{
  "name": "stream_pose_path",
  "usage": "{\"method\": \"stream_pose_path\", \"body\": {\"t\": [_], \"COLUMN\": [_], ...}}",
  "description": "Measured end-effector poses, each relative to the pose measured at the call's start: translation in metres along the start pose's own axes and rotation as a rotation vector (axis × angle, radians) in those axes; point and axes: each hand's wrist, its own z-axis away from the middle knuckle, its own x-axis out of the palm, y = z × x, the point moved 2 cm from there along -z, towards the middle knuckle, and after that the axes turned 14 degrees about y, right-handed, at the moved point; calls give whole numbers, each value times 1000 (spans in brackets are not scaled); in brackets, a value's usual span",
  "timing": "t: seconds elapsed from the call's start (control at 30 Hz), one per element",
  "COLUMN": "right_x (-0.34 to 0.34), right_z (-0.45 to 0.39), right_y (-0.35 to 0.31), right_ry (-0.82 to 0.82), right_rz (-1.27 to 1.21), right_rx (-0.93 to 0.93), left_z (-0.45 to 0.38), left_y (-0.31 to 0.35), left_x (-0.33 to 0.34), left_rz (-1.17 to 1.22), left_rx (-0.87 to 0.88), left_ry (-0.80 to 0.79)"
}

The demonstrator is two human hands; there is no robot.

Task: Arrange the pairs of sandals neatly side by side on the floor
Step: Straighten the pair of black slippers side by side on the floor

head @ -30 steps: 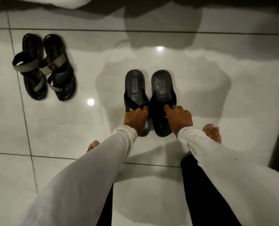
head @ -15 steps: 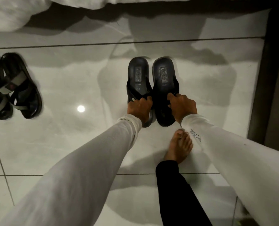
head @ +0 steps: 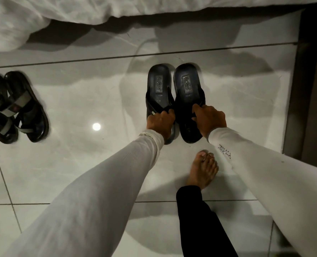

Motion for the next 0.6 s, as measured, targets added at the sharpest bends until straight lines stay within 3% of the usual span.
{"method": "stream_pose_path", "body": {"t": [0.6], "right_x": [4], "right_z": [5], "right_y": [2], "right_ry": [66], "right_rz": [-38], "right_rx": [54], "left_z": [6], "left_y": [4], "left_x": [-1], "left_rz": [-1], "left_rx": [-34], "left_ry": [-19]}}
